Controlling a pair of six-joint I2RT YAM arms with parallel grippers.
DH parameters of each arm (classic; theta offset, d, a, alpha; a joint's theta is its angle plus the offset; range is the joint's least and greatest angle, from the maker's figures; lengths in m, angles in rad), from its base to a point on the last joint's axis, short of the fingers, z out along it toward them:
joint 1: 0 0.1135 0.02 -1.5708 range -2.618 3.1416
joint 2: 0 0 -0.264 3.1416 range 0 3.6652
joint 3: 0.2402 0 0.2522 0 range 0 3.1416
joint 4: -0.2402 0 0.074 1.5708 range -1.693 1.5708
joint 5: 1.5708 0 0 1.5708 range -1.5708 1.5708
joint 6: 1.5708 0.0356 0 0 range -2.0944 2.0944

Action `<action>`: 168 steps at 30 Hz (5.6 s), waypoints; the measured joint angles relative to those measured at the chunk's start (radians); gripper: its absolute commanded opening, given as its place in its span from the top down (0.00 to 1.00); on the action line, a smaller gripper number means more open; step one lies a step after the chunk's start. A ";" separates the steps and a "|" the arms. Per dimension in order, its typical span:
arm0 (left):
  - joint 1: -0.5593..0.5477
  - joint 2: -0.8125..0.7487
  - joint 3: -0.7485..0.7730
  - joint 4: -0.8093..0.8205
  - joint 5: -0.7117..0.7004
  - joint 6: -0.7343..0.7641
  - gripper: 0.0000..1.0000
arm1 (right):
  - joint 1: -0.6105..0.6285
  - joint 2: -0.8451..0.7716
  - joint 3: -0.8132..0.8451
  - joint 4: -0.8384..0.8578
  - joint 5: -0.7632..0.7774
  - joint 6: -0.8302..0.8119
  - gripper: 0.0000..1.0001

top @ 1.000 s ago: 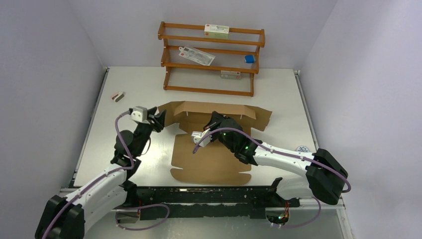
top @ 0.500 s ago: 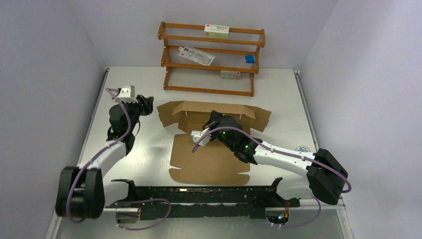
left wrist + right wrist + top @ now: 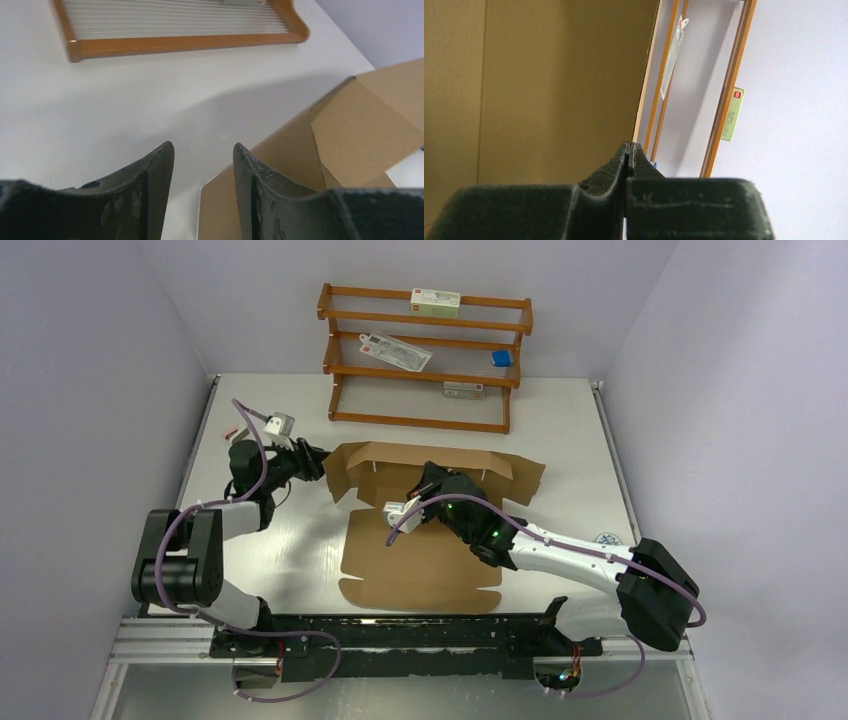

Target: Fold the paper box

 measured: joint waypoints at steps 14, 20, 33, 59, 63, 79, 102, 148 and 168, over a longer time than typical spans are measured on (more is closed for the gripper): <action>-0.027 0.001 -0.031 0.107 0.166 -0.018 0.54 | -0.001 0.001 0.014 -0.021 0.023 -0.011 1.00; -0.066 -0.038 -0.049 0.091 0.163 -0.029 0.60 | -0.004 0.009 0.014 -0.023 0.026 -0.017 1.00; -0.169 -0.111 -0.066 -0.066 0.058 -0.090 0.66 | 0.010 0.010 0.023 -0.048 0.001 -0.033 1.00; -0.325 -0.550 -0.358 -0.215 -0.232 -0.220 0.53 | 0.032 -0.001 -0.022 -0.016 0.034 -0.039 1.00; -0.329 -0.642 -0.364 -0.274 -0.238 -0.223 0.50 | 0.033 0.000 -0.026 -0.010 0.042 -0.034 1.00; -0.336 -0.282 -0.128 -0.278 -0.326 -0.246 0.50 | -0.017 0.190 0.122 0.024 0.146 0.051 1.00; -0.315 0.015 0.071 -0.077 -0.314 -0.211 0.51 | -0.119 0.171 0.075 0.135 0.167 0.105 1.00; -0.399 -0.284 -0.049 -0.471 -0.522 -0.192 0.41 | -0.369 0.138 0.481 -0.530 -0.512 0.438 0.20; -0.338 -0.236 0.098 -0.738 -0.578 -0.265 0.34 | -0.412 0.016 0.166 -0.214 -0.414 1.266 0.00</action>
